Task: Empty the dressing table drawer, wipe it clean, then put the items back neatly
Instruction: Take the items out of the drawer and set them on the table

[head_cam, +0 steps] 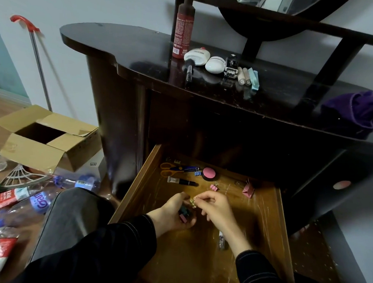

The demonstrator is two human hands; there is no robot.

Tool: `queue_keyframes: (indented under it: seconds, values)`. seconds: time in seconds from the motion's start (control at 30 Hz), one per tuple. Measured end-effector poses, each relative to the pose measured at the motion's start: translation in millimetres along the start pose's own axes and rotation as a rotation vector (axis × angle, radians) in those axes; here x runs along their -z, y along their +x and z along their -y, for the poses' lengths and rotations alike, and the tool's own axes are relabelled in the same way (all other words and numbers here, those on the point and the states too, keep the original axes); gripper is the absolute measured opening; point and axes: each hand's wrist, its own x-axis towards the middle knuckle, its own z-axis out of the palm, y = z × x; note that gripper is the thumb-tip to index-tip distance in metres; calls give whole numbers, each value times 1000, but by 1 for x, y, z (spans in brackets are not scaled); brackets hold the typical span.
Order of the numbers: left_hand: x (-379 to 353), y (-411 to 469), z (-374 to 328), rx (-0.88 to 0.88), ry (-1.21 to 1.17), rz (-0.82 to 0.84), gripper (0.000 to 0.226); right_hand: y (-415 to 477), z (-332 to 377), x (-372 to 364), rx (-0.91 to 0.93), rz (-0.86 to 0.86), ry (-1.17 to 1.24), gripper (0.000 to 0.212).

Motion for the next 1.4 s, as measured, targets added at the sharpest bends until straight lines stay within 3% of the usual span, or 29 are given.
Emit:
queue_keyframes:
  seconds: [0.1,0.2,0.3,0.37,0.5,0.7,0.83,1.03,1.2,1.4]
  values:
    - [1,0,1,2,67,49,30,-3,6,-2,43,50,6,8]
    - [3,0,0,-9,139,52,28,0,-2,7,6,-75,-111,11]
    - [4,0,-1,-29,175,43,22,-1,-20,27,-145,-110,-416,8]
    - [4,1,-1,-40,181,44,21,-6,-32,35,-285,-74,-595,25]
    - [3,2,0,-49,201,54,22,-17,-36,32,-473,61,-668,40]
    - [2,2,-1,-77,213,68,22,-21,-29,9,-420,108,-849,42]
    - [0,1,-2,-212,359,33,21,-19,-28,12,-354,87,-474,26]
    - [1,-17,-1,-425,440,93,29,-33,-1,22,-219,-121,-39,17]
    - [-4,-72,-21,-597,502,263,34,-49,50,39,-22,-201,52,18]
    - [-27,-173,-69,-985,628,377,37,-67,174,71,372,-193,161,21]
